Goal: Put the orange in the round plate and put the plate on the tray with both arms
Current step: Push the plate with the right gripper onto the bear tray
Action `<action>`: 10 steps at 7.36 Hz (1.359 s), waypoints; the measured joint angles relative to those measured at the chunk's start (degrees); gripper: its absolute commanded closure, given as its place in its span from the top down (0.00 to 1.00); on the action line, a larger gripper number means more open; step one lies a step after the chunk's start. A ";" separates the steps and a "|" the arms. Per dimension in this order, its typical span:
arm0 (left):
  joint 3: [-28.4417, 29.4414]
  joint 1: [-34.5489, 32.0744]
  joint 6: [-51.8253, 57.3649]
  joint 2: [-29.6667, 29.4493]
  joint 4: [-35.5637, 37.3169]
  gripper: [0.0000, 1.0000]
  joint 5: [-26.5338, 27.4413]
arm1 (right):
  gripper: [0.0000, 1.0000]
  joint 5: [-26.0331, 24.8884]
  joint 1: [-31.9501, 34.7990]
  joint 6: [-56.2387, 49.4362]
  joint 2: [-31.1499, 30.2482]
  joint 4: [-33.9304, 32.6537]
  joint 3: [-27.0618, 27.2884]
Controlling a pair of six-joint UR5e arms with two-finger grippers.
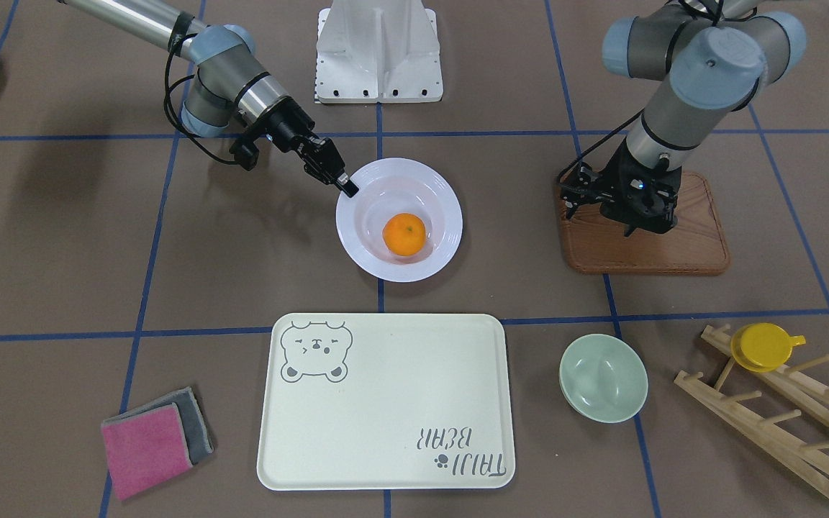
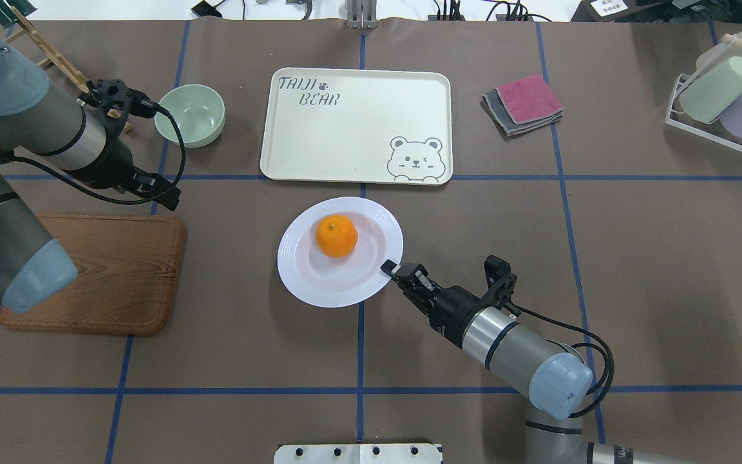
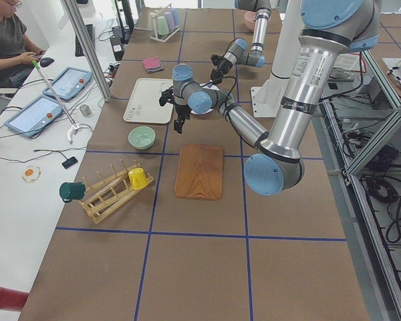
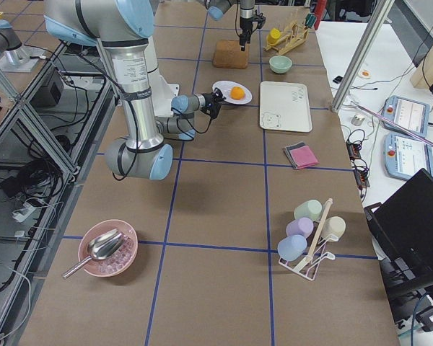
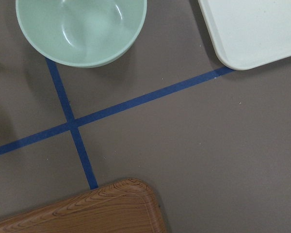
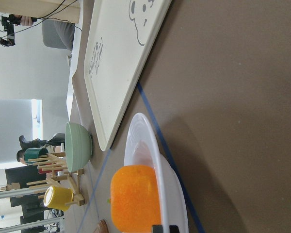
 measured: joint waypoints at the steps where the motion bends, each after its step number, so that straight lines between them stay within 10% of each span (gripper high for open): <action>1: -0.01 0.00 0.00 0.00 -0.04 1.00 0.00 | 0.00 -1.78 0.93 -0.25 1.18 0.00 0.27; 10: 0.24 0.16 -0.09 -0.02 0.02 1.00 0.00 | 0.00 11.71 19.64 5.15 18.08 -4.37 -18.73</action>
